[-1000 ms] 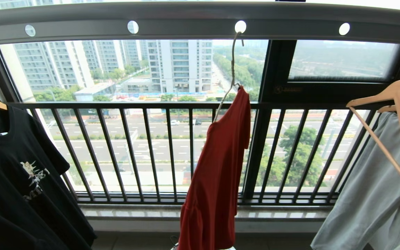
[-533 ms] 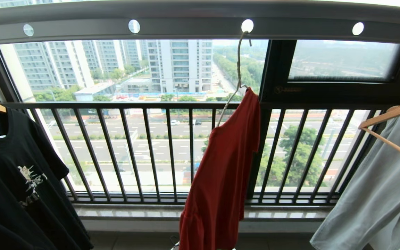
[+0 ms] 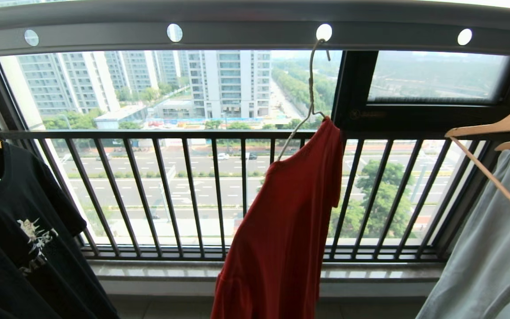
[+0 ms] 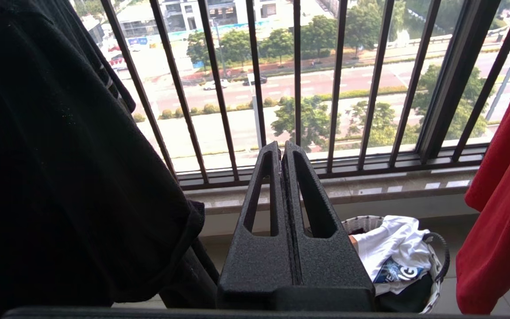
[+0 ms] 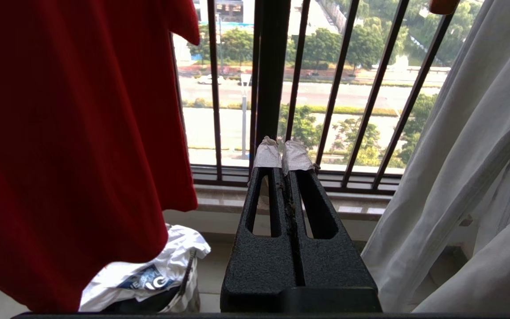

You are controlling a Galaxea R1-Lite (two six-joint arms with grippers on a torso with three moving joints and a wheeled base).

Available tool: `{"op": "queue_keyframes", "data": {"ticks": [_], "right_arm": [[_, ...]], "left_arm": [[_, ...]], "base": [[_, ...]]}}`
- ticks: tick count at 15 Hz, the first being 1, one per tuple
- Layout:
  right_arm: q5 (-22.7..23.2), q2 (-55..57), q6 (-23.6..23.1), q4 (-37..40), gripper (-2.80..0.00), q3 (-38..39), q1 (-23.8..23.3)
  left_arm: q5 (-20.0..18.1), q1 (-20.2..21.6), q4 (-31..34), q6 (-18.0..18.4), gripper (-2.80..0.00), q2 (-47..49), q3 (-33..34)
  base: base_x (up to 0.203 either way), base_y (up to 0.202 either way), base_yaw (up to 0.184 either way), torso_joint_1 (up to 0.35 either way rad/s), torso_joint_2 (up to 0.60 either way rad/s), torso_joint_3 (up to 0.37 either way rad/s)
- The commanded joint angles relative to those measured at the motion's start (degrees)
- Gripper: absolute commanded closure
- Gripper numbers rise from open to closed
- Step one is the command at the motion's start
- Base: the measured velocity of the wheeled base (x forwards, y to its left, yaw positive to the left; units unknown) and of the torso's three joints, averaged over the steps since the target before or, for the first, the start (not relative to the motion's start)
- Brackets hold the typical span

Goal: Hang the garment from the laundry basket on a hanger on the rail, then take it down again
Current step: Take the clothes off the clothes rack

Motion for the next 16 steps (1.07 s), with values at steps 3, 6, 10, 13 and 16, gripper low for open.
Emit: {"op": "queue_keyframes", "data": {"ticks": [3, 6, 10, 13, 16], "right_arm": [[-0.2, 0.1, 0.1, 0.2, 0.0, -0.1, 0.0], [-0.9, 0.0, 0.1, 0.1, 0.0, -0.1, -0.3], [-1.5, 0.8, -0.1, 0.3, 0.0, -4.7, -0.3], [-1.7, 7.1, -0.1, 3.6, 0.0, -15.1, -0.2], [-1.7, 15.3, -0.1, 4.9, 0.0, -23.3, -0.2]], "left_arm": [[0.0, 0.0, 0.0, 0.0, 0.0, 0.0, 0.0], [0.0, 0.0, 0.0, 0.0, 0.0, 0.0, 0.0], [0.0, 0.0, 0.0, 0.0, 0.0, 0.0, 0.0], [0.0, 0.0, 0.0, 0.0, 0.0, 0.0, 0.0], [0.0, 0.0, 0.0, 0.0, 0.0, 0.0, 0.0]], "base": [[0.0, 0.0, 0.0, 0.0, 0.0, 0.0], [0.0, 0.0, 0.0, 0.0, 0.0, 0.0], [0.0, 0.0, 0.0, 0.0, 0.0, 0.0], [0.0, 0.0, 0.0, 0.0, 0.0, 0.0], [0.0, 0.0, 0.0, 0.0, 0.0, 0.0]]}}
